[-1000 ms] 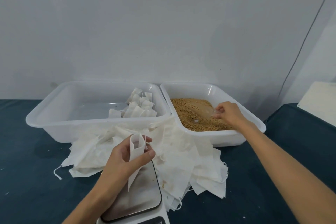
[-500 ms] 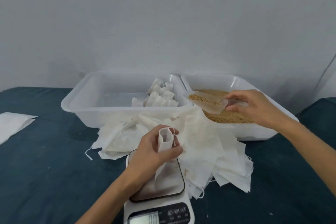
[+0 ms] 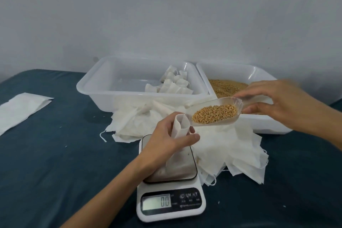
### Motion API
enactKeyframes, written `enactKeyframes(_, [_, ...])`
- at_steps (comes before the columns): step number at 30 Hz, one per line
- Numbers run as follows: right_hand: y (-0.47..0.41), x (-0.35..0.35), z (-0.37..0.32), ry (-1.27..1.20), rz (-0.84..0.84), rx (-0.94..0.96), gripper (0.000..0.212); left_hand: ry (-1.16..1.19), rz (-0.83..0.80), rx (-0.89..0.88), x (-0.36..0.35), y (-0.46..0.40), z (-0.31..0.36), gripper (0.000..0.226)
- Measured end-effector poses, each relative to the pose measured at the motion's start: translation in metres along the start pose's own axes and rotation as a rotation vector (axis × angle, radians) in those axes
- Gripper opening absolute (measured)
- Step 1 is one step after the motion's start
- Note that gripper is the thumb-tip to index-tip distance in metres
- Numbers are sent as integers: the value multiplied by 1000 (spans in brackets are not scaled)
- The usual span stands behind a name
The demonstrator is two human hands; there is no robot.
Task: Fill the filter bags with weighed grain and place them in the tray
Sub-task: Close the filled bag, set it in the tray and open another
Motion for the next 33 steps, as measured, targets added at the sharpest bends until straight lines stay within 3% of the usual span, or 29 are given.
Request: enactKeyframes(33, [-8, 0, -32, 225, 26, 195, 35, 49, -57, -10, -7, 1, -3, 33])
Point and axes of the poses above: each hand's wrist, its own y-axis away from the middle knuckle, its own x-axis out of the back of the hand, z = x × y, the point moved 10 cm from there along -y, towards the middle knuckle, and after that the axes turned 15 degrees about z, right-handed, at the moved point
